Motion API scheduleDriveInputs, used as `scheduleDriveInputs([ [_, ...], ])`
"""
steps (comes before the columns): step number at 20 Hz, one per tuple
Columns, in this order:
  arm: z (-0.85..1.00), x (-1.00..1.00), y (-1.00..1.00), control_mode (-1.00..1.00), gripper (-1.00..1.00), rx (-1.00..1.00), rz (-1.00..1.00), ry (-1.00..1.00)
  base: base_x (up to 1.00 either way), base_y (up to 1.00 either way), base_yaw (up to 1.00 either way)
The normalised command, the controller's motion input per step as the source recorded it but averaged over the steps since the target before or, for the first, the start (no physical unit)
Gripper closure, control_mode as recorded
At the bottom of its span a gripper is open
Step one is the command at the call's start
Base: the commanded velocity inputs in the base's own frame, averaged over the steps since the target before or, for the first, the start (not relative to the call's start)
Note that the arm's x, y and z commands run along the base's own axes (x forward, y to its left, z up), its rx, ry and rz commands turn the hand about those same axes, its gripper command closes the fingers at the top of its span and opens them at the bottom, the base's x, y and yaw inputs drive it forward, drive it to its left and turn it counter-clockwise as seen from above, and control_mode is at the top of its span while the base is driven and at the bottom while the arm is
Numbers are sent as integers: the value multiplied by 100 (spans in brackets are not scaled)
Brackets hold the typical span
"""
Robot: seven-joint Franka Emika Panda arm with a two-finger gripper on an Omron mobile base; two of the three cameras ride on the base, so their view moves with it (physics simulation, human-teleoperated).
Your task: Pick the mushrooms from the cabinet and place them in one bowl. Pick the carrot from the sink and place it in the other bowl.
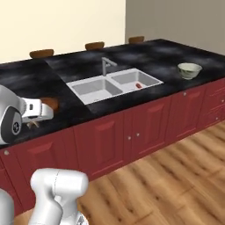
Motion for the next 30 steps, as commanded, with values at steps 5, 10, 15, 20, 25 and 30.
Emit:
scheduleDriveInputs([
  [5,0,0,0,100,100,0,0,0,34,-21,31],
  [10,0,0,0,100,100,0,0,0,4,0,47],
  [15,0,0,0,100,100,0,0,0,11,-3,46],
  [20,0,0,0,100,100,0,0,0,13,-36,16],
  [25,0,0,0,100,100,0,0,0,51,-16,11],
  [30,0,0,0,100,100,0,0,0,92,6,7],
])
